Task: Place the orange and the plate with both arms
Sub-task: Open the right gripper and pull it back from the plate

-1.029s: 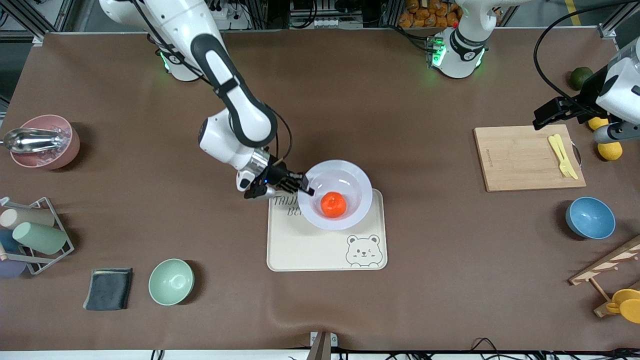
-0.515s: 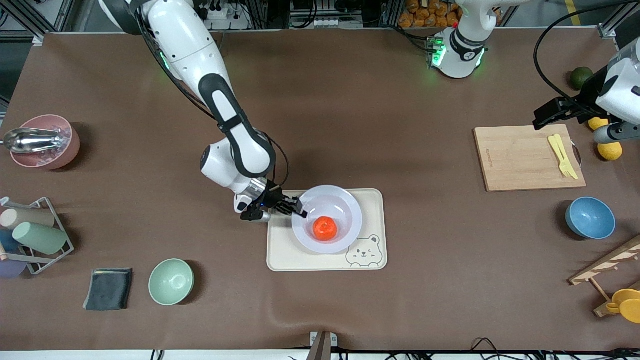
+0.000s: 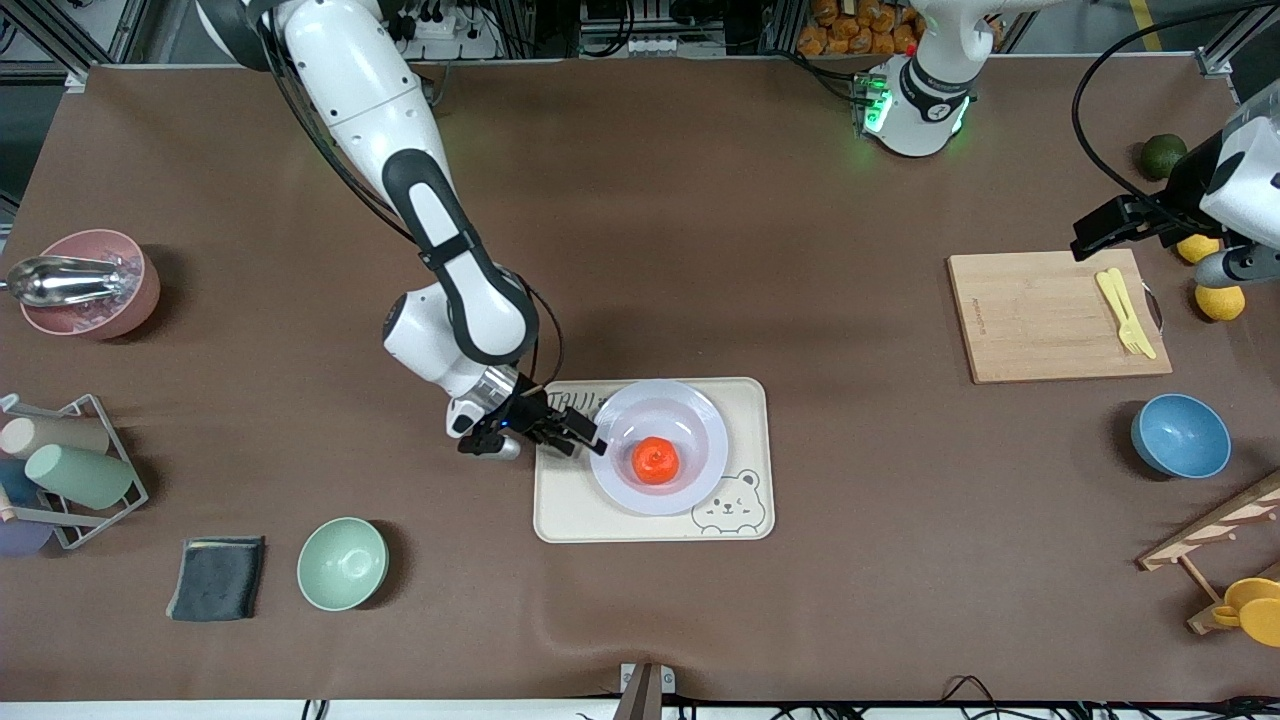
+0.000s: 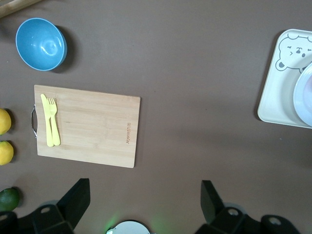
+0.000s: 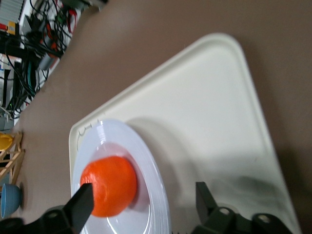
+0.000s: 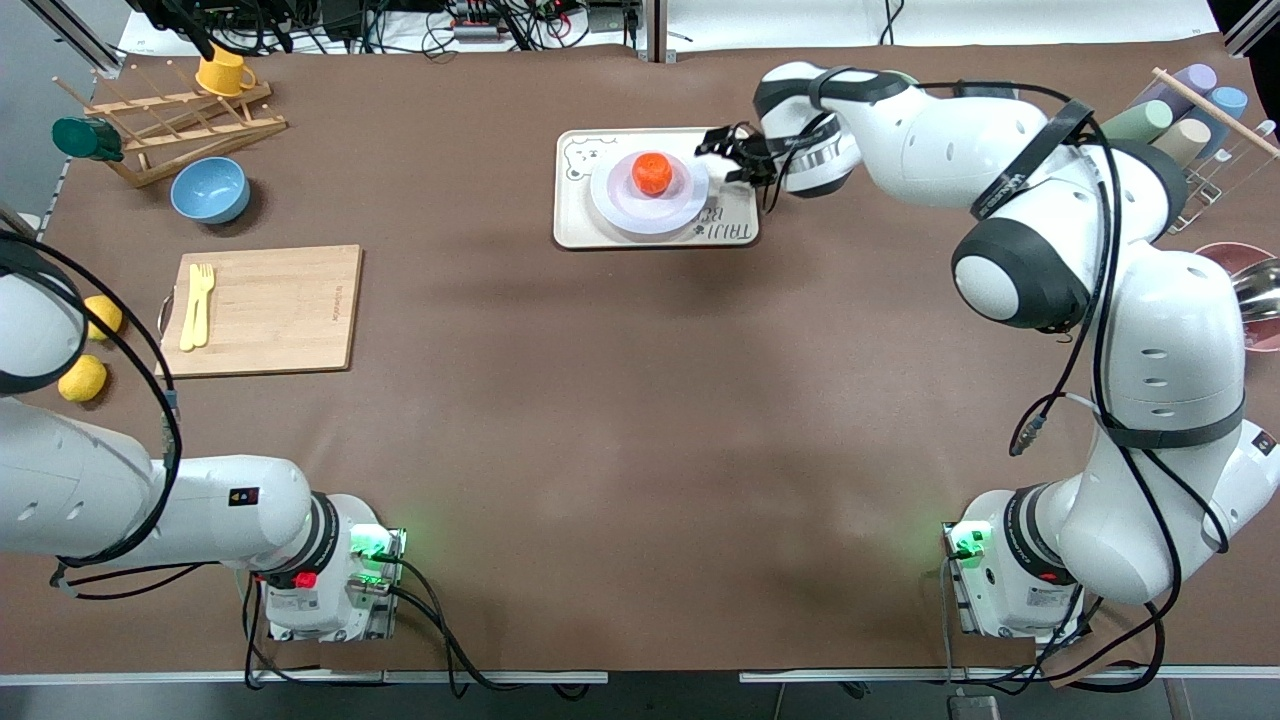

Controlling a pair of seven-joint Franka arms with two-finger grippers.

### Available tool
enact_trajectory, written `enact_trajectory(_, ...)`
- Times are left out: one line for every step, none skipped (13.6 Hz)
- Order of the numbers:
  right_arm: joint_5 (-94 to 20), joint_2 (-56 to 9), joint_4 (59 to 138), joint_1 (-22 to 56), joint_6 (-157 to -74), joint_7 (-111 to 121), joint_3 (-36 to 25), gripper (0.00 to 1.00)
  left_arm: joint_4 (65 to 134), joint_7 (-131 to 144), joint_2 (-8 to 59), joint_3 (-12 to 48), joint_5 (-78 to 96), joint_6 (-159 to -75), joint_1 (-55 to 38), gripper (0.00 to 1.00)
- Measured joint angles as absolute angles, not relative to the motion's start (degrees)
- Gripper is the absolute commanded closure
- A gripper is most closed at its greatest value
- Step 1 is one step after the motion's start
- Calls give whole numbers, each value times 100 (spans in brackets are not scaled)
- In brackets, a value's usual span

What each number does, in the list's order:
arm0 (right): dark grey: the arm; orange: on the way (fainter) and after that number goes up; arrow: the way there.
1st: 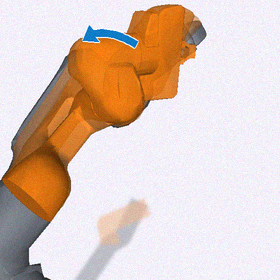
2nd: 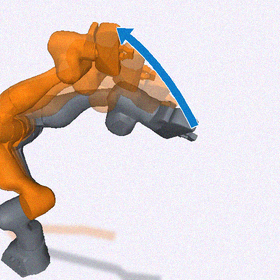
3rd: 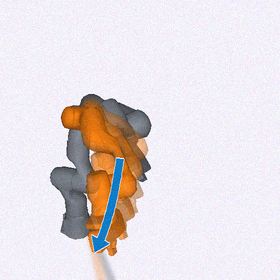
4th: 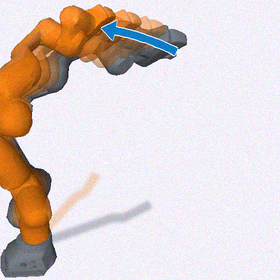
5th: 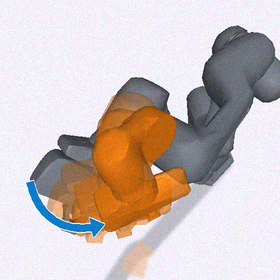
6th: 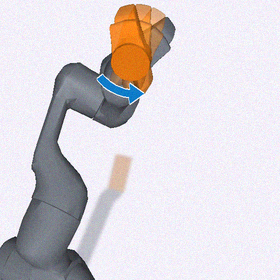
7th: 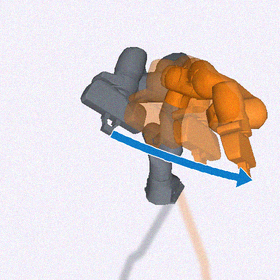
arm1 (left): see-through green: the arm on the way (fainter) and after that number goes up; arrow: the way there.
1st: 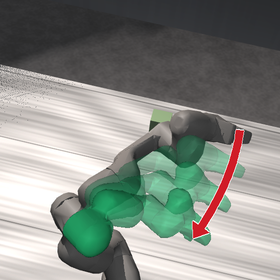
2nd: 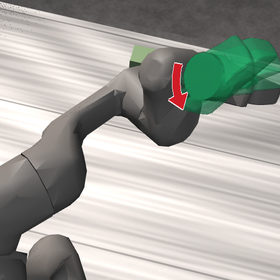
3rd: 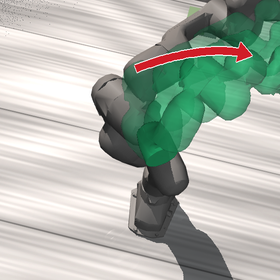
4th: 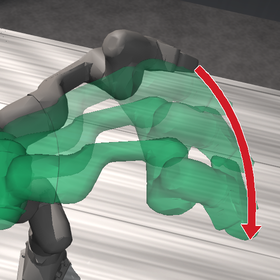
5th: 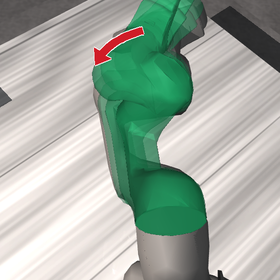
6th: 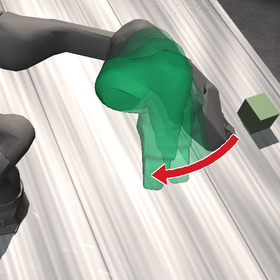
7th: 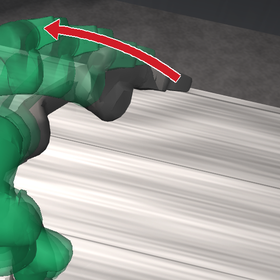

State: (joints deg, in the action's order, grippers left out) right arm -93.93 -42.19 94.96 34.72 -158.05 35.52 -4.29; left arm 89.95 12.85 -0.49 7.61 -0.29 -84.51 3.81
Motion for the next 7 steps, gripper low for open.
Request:
enact_trajectory(-9347,-4155,9494,3438,-15806,3552,-531,0,8997,1285,-49,761,-29,-8451,381,0)
enact_trajectory(-9251,-4090,9495,3414,-15805,3552,-669,0,8999,1285,-48,761,-29,-8451,381,0)
enact_trajectory(-9036,-4049,9495,3403,-15799,3550,-813,0,9002,1285,-48,761,-29,-8451,381,0)
enact_trajectory(-8745,-4026,9495,3394,-15794,3539,-932,0,9003,1285,-48,761,-29,-8451,381,0)
enact_trajectory(-8477,-4005,9494,3390,-15791,3528,-1027,0,9003,1285,-48,761,-29,-8451,381,0)
enact_trajectory(-8285,-3969,9494,3386,-15789,3526,-1105,0,9005,1285,-46,761,-29,-8451,381,0)
enact_trajectory(-8156,-3922,9496,3384,-15783,3526,-1183,0,9006,1285,-44,761,-29,-8451,381,0)
